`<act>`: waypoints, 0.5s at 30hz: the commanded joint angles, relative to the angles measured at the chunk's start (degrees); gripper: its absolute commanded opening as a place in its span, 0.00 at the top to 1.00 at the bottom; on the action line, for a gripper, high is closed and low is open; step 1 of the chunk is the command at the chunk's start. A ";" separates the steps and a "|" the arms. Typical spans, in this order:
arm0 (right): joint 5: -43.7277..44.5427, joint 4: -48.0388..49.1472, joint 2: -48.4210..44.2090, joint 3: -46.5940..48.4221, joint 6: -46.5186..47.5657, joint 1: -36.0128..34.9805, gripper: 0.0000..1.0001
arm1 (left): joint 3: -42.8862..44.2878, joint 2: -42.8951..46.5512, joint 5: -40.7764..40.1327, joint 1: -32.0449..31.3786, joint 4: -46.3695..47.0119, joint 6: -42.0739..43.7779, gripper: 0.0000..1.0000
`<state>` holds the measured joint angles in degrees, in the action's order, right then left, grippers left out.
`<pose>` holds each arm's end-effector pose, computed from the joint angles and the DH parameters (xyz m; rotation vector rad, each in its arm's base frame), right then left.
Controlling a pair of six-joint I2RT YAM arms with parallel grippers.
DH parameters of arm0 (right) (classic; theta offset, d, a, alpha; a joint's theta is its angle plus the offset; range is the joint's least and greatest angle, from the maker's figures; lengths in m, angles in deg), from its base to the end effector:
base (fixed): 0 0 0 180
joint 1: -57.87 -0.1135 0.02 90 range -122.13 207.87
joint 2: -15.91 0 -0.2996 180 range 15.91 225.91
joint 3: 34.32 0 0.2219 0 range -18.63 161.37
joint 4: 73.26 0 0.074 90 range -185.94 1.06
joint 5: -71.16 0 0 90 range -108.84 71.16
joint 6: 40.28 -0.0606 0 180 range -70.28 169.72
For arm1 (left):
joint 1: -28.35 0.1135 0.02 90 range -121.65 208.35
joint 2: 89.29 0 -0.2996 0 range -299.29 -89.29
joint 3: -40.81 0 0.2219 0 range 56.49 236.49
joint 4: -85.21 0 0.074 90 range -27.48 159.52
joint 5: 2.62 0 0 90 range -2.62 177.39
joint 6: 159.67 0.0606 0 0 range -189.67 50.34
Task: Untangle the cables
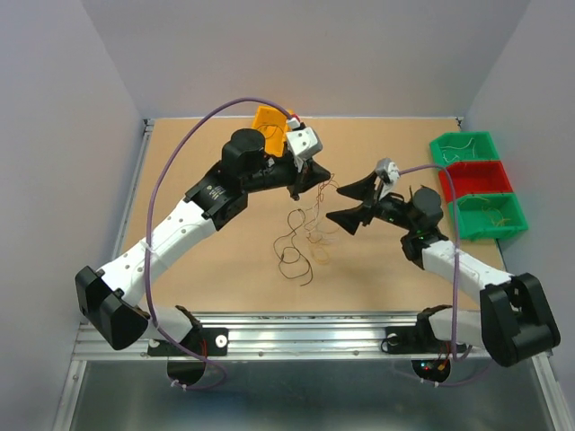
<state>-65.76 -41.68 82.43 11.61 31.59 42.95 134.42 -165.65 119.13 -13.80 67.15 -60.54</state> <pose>0.2028 0.0998 0.3323 -0.6721 1.3686 1.0268 0.1912 -0.2161 0.4687 1.0920 1.2428 -0.8807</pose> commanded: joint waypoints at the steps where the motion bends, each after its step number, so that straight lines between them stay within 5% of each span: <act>1: 3.56 7.74 5.62 2.72 5.92 -5.20 0.03 | -0.85 0.95 1.39 0.58 2.11 -0.86 1.00; 10: 11.58 10.57 20.74 11.33 11.27 -14.17 0.09 | 2.57 2.53 -2.12 1.90 2.02 -0.69 1.00; 15: 10.36 11.09 27.51 15.55 10.93 -15.14 0.29 | 18.02 2.00 -13.27 2.69 -1.58 0.97 1.00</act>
<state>-56.31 -35.49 106.48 21.95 40.73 28.50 140.04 -165.89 114.13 -11.70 62.86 -60.96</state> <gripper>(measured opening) 0.734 0.017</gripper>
